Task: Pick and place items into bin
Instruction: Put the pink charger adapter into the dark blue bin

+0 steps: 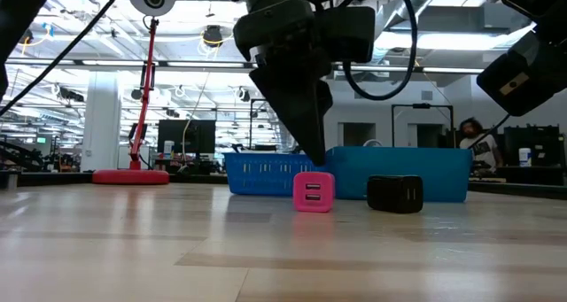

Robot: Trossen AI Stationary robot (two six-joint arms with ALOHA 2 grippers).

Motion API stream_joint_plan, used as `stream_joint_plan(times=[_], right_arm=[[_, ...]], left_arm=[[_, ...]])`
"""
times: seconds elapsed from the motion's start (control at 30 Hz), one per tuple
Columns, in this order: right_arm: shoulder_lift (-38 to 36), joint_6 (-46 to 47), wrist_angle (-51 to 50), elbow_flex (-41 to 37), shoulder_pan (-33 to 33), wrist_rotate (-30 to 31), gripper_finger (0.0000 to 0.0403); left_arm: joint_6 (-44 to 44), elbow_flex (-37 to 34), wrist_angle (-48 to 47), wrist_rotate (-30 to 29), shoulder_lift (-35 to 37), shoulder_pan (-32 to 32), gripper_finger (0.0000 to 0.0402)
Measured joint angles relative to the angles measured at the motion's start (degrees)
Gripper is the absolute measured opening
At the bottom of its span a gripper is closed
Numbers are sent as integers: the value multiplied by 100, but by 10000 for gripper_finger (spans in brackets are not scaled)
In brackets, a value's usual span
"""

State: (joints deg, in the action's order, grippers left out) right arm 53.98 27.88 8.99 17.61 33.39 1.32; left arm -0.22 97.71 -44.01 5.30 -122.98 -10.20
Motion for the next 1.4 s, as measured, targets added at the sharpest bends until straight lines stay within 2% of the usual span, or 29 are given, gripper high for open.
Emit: stream_joint_plan(times=[0.63,0.83,1.4], right_arm=[[0,1,0,0,0,0,133],[2,7,-1,-2,1,0,133],[2,11,-21,-2,1,2,134]], left_arm=[[139,6,60,-114,-45,3,279],[136,3,28,81,-216,7,279],[270,7,143,170,-275,73,279]])
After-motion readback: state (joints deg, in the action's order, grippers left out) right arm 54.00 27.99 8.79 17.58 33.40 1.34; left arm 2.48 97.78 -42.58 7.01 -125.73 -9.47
